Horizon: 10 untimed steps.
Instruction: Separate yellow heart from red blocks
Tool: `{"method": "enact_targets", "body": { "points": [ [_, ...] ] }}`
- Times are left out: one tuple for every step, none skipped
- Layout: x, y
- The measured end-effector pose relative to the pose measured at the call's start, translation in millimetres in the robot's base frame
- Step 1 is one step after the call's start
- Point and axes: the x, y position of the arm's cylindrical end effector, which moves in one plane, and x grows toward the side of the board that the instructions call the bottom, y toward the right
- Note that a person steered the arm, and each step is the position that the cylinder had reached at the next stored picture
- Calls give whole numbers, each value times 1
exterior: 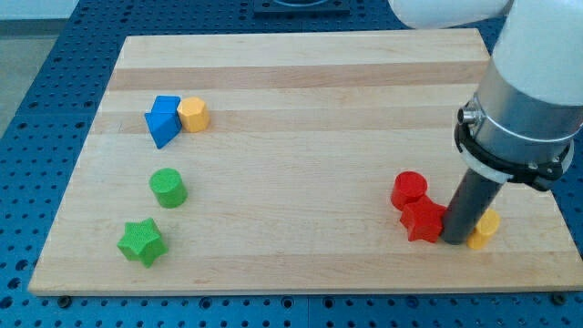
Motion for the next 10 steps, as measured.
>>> {"method": "enact_targets", "body": {
  "points": [
    [44, 7],
    [51, 26],
    [46, 74],
    [21, 77],
    [-14, 59],
    [-41, 37],
    [-29, 62],
    [4, 89],
    [30, 73],
    [8, 29]
  ]
}}
